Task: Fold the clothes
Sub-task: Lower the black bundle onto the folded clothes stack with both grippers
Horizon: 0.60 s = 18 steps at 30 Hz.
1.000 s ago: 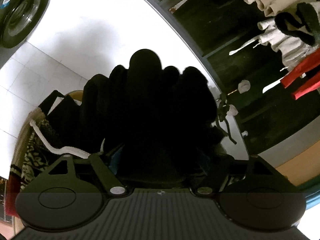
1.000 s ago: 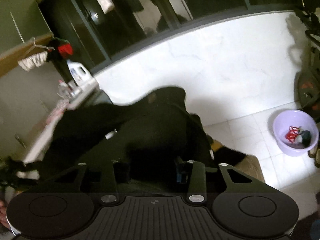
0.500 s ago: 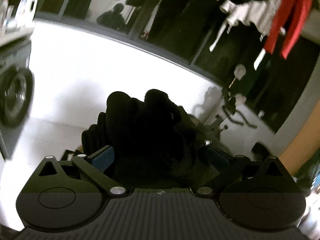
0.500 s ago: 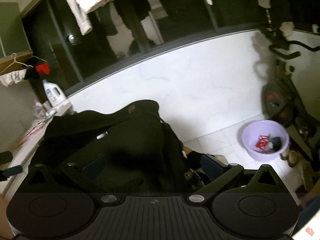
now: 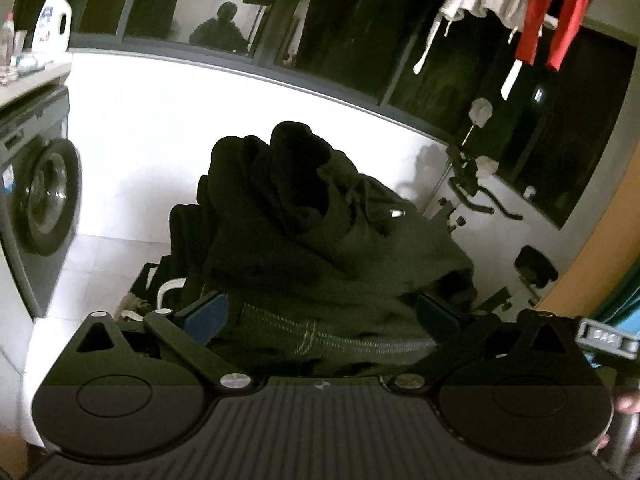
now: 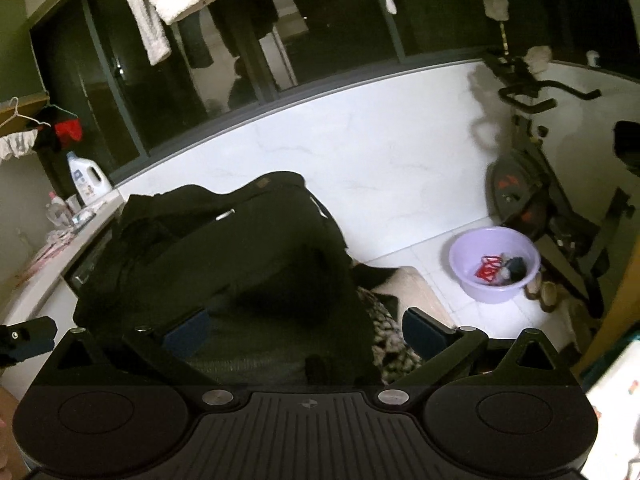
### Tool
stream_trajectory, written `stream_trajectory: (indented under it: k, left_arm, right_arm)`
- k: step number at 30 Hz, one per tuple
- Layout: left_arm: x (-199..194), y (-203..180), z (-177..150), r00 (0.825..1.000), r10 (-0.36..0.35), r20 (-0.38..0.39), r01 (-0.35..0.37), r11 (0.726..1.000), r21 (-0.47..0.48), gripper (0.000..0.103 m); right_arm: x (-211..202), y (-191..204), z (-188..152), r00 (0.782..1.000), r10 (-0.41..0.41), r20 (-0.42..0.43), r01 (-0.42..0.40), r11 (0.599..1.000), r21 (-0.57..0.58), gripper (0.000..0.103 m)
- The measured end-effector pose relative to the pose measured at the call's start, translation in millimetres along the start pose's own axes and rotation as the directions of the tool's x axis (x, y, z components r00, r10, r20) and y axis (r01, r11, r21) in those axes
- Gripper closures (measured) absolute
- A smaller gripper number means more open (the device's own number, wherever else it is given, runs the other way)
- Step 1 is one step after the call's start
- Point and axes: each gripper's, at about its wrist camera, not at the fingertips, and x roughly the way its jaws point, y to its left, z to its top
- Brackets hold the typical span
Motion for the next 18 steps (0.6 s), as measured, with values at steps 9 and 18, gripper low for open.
stream_trajectory:
  k: [9, 18]
  left_arm:
    - [-10, -43, -34, 0.997, 0.063, -0.035, -0.060, 0.995, 0.082, 0.001]
    - [-26, -88, -65, 0.979, 0.197, -0.041, -0.192, 0.975, 0.112, 0.001]
  right_arm:
    - [-56, 10, -39, 0.996, -0.083, 0.023, 0.084, 0.995, -0.061, 0.001]
    - [-98, -10, -68, 0.998, -0.051, 0.025, 0.053, 0.994, -0.099, 0.001]
